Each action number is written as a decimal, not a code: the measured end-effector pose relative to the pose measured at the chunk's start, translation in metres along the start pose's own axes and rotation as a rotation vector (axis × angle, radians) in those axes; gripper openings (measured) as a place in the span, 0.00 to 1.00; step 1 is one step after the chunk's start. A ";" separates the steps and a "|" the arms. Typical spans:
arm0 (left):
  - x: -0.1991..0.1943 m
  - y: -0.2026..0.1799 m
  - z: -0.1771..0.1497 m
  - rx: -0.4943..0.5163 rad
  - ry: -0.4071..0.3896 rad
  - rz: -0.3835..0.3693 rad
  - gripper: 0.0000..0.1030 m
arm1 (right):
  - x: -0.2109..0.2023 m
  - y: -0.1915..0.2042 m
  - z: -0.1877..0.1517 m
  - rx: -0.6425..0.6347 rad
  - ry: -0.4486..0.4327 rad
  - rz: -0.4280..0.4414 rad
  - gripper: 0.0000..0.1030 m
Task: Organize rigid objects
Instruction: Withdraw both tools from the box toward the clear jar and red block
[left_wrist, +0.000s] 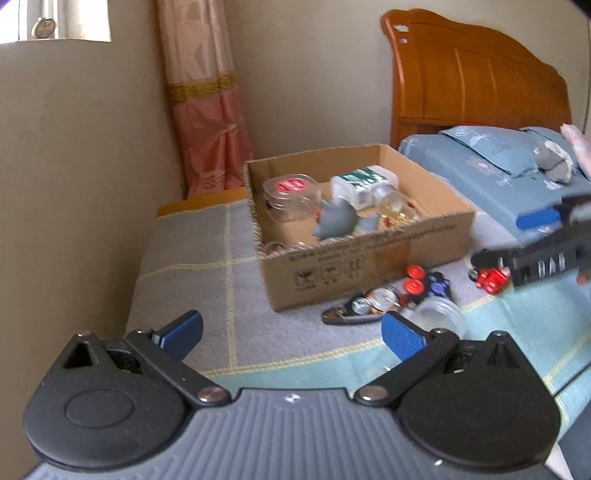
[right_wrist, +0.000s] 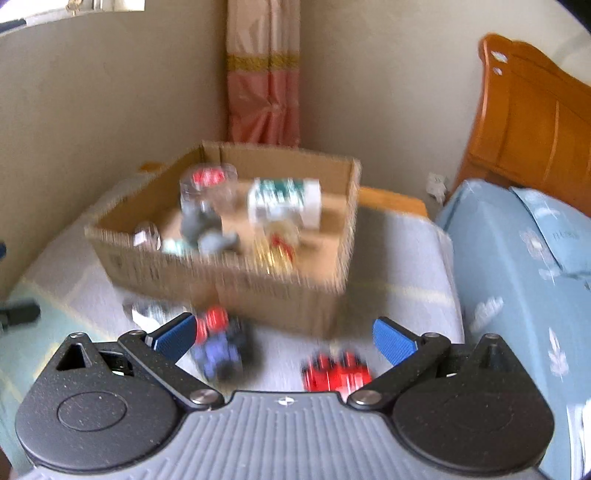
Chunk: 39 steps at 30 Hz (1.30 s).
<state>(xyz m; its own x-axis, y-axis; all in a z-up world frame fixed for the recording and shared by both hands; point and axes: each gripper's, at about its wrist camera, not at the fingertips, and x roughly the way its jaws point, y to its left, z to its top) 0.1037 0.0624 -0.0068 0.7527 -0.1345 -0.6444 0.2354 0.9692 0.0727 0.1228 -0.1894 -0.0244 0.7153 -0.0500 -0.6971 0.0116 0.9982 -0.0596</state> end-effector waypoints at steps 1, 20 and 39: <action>0.000 -0.002 -0.001 0.006 0.003 -0.003 0.99 | -0.001 0.002 -0.009 -0.007 0.013 -0.022 1.00; 0.062 -0.096 0.025 0.207 0.071 -0.110 0.99 | -0.002 0.006 -0.085 0.030 0.111 -0.073 1.00; 0.027 -0.067 -0.022 0.251 0.038 0.062 0.99 | -0.003 -0.004 -0.091 0.073 0.100 -0.019 1.00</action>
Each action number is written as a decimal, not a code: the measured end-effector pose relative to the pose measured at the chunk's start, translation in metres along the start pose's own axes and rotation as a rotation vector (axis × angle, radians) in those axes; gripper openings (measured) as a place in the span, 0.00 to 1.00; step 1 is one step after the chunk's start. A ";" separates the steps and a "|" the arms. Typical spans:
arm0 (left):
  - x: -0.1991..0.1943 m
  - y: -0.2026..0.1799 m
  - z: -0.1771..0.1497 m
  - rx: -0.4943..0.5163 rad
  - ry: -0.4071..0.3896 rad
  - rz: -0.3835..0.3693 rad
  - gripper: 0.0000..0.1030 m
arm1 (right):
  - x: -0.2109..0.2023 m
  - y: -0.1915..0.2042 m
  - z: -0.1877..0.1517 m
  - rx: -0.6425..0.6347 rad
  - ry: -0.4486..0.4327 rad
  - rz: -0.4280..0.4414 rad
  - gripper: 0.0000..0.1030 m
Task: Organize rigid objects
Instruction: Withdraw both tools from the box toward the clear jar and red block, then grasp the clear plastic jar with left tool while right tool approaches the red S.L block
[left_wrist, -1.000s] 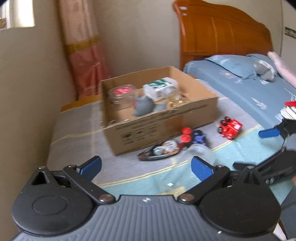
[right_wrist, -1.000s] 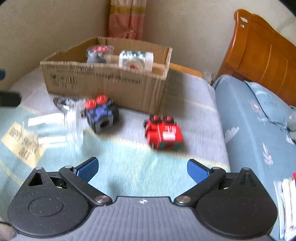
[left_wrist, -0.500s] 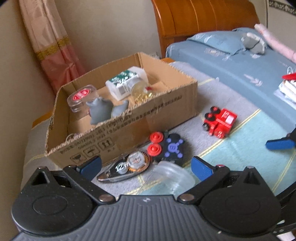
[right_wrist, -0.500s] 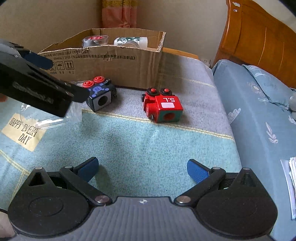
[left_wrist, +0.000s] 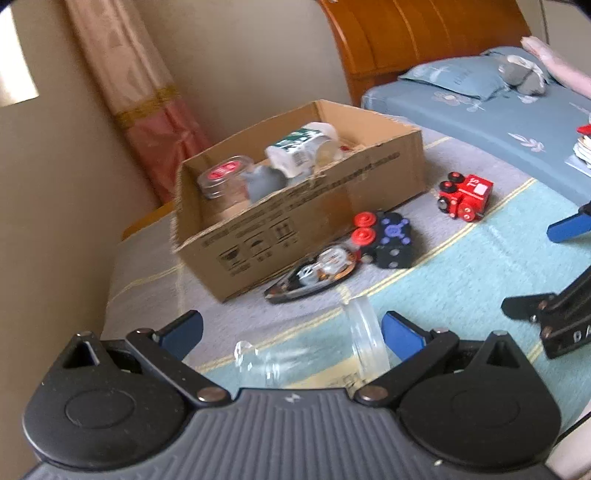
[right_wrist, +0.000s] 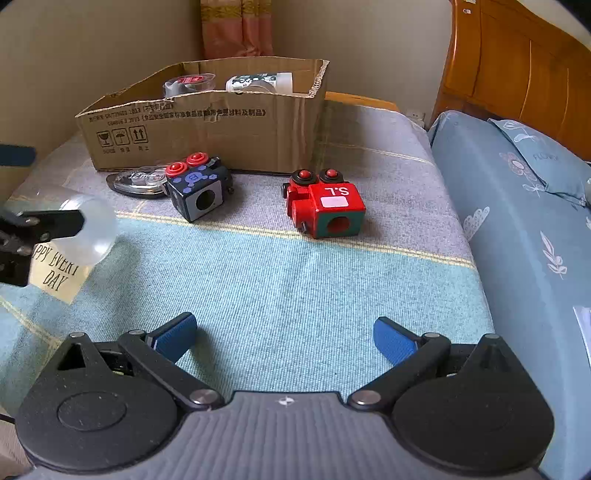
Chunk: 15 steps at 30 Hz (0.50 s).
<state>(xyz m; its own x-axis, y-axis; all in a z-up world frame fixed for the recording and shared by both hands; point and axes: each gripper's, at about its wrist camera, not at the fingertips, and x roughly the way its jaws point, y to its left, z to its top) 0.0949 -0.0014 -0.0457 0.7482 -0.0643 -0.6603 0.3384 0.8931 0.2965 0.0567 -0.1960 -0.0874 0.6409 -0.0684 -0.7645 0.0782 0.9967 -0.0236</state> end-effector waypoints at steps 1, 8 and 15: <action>0.000 0.002 -0.003 -0.018 0.000 0.005 0.99 | 0.000 0.000 0.000 0.000 0.000 0.001 1.00; 0.012 0.018 -0.023 -0.175 0.058 -0.043 0.99 | -0.001 -0.001 -0.003 -0.009 -0.014 0.009 1.00; 0.028 0.019 -0.030 -0.265 0.086 -0.089 0.95 | 0.002 -0.004 0.002 -0.027 -0.007 0.024 1.00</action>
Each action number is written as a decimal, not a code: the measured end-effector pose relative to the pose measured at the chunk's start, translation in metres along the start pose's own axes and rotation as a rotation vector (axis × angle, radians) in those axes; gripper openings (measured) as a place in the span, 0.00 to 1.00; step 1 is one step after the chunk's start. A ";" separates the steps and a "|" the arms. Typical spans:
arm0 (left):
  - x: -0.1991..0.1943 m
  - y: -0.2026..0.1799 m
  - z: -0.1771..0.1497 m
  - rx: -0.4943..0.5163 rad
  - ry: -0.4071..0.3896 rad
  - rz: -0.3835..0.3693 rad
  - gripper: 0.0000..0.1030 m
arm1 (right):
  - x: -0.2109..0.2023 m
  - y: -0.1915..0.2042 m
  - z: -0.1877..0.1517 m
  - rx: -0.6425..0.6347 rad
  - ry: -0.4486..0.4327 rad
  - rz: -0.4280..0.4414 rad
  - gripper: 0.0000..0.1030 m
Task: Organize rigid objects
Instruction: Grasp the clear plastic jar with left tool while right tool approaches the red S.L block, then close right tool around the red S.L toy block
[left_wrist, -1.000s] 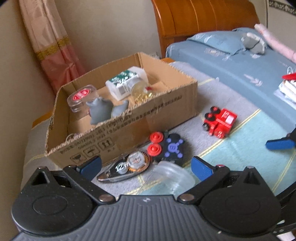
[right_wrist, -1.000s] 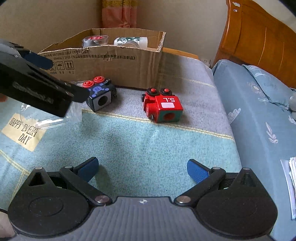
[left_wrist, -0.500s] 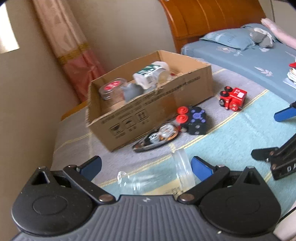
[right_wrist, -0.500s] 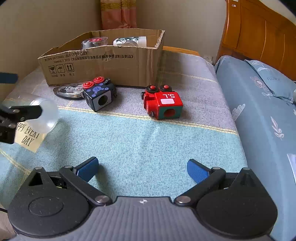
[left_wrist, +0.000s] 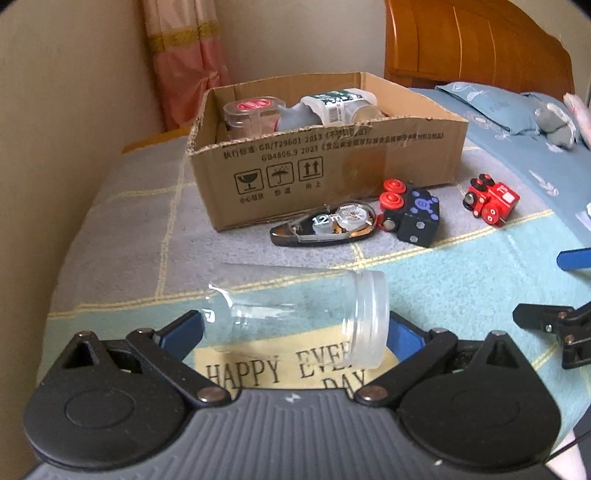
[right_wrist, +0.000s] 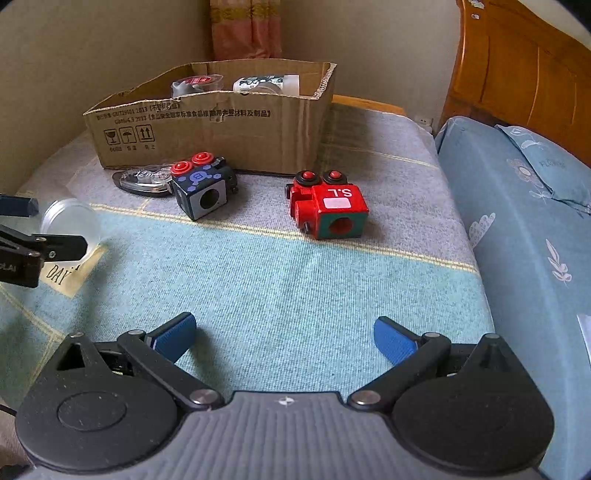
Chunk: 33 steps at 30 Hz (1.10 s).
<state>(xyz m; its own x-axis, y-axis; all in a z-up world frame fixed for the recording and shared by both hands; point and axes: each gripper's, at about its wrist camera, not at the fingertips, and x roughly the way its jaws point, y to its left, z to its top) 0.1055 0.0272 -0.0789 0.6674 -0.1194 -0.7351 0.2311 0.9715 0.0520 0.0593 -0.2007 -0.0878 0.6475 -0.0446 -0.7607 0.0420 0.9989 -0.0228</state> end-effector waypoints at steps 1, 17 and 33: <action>0.002 0.000 0.000 -0.006 0.000 -0.004 0.93 | 0.001 -0.001 0.001 0.000 0.001 0.000 1.00; 0.022 0.008 0.011 -0.045 0.021 -0.054 0.87 | 0.037 -0.018 0.043 -0.033 0.004 0.026 1.00; 0.025 0.012 0.016 -0.065 0.025 -0.065 0.87 | 0.061 -0.026 0.072 -0.125 0.000 0.105 1.00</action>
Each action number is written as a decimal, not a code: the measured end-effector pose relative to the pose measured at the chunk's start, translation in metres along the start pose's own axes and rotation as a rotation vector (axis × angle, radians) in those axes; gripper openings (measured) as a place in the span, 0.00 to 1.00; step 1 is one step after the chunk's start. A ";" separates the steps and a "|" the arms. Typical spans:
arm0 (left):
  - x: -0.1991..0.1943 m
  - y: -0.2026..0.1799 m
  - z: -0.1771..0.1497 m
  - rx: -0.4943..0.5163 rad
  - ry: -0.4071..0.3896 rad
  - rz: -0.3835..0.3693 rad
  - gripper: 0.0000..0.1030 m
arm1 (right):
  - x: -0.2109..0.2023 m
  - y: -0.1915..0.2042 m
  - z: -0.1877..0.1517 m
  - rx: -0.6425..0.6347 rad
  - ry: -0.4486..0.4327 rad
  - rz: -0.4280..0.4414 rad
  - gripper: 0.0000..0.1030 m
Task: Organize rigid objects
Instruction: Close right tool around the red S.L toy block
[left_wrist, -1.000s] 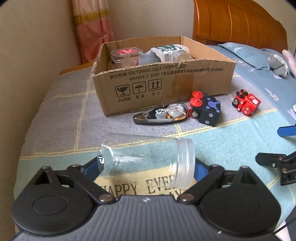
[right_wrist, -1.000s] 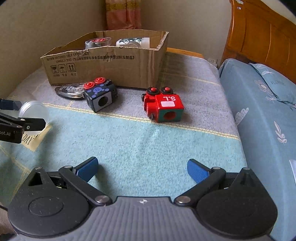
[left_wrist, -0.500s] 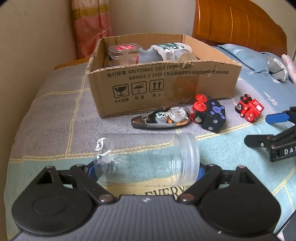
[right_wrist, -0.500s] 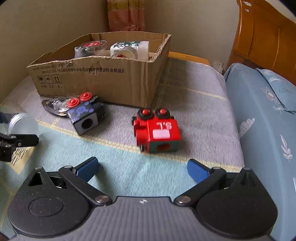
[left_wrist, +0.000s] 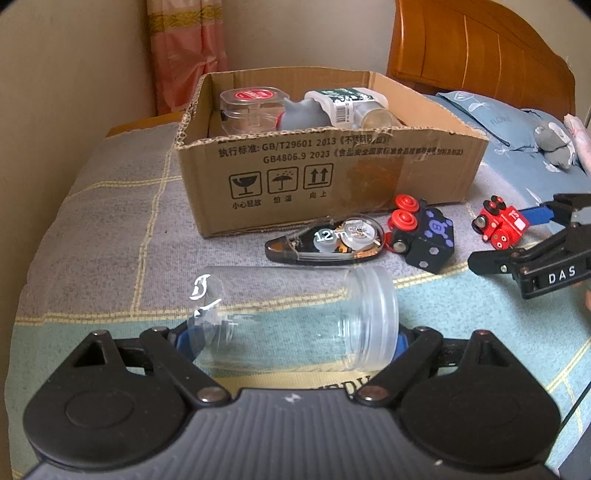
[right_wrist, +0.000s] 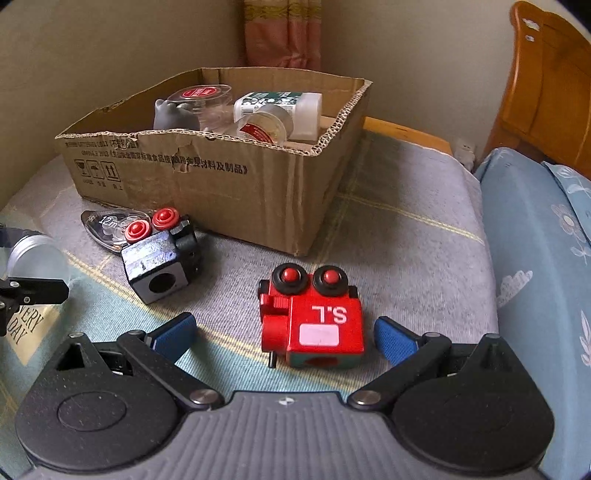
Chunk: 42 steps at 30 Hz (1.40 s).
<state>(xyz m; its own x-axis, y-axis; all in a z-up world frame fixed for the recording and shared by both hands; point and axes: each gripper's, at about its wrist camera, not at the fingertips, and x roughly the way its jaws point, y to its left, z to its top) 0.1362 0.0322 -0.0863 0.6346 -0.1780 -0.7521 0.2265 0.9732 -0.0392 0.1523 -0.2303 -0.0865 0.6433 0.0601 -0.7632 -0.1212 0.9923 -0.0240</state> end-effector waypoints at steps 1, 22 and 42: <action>0.000 0.000 0.000 0.002 0.000 0.001 0.87 | 0.000 0.000 0.000 -0.001 0.002 0.001 1.00; -0.003 -0.004 0.000 0.021 0.004 0.010 0.89 | -0.015 0.008 0.001 0.002 0.009 -0.010 0.62; -0.018 -0.004 0.007 0.014 0.002 0.027 0.88 | -0.013 0.009 0.003 0.045 0.005 -0.034 0.55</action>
<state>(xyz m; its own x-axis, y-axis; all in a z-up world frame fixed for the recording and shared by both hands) 0.1295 0.0309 -0.0676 0.6394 -0.1512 -0.7538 0.2196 0.9755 -0.0095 0.1450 -0.2222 -0.0745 0.6428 0.0263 -0.7656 -0.0656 0.9976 -0.0208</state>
